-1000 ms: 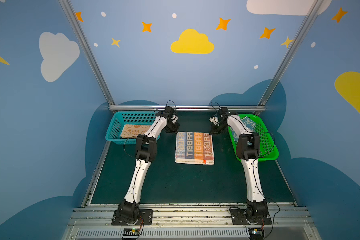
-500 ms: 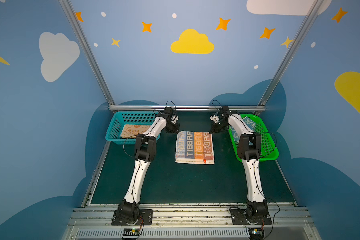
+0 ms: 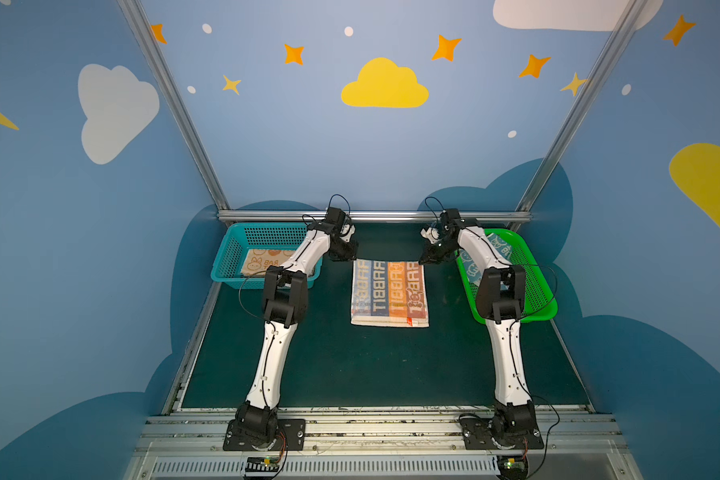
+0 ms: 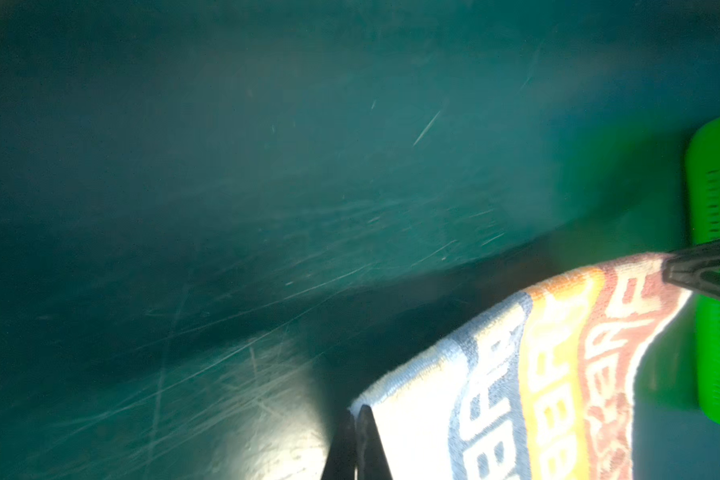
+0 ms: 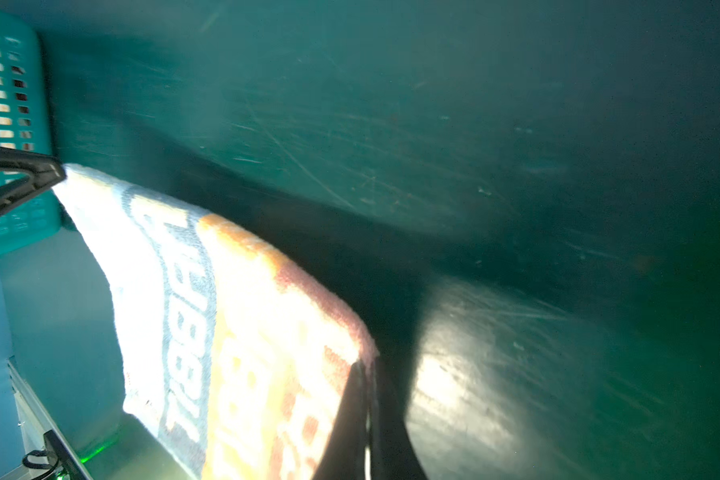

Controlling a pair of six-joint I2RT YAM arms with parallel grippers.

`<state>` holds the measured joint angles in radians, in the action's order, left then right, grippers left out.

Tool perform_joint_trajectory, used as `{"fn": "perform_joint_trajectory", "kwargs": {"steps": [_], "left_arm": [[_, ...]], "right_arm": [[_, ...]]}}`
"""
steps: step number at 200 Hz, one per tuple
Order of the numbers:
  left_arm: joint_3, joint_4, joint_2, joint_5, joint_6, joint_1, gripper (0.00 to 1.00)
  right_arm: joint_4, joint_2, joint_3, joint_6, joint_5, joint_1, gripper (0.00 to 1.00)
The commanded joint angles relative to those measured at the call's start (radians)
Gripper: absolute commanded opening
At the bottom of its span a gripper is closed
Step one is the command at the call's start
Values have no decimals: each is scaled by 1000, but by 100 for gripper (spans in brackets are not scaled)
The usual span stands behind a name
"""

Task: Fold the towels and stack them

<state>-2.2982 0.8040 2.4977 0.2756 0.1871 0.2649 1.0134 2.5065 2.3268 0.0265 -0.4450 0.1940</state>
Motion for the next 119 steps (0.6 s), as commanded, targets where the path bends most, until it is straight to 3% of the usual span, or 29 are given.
{"fn": "perform_joint_trajectory", "kwargs": {"steps": [1,64,119], "left_arm": [[16,-22,-65,-14,-6,-4,3],[197,-112,-202,-3,-18,2,3],[471,-220,-372,-27,-10,23,3]], "right_arm": [[10,-81,-20,8,-9,-4,0],[64,-162,-87,34,2,-4,0],[63,-286,-278,131,41,16,0]]}}
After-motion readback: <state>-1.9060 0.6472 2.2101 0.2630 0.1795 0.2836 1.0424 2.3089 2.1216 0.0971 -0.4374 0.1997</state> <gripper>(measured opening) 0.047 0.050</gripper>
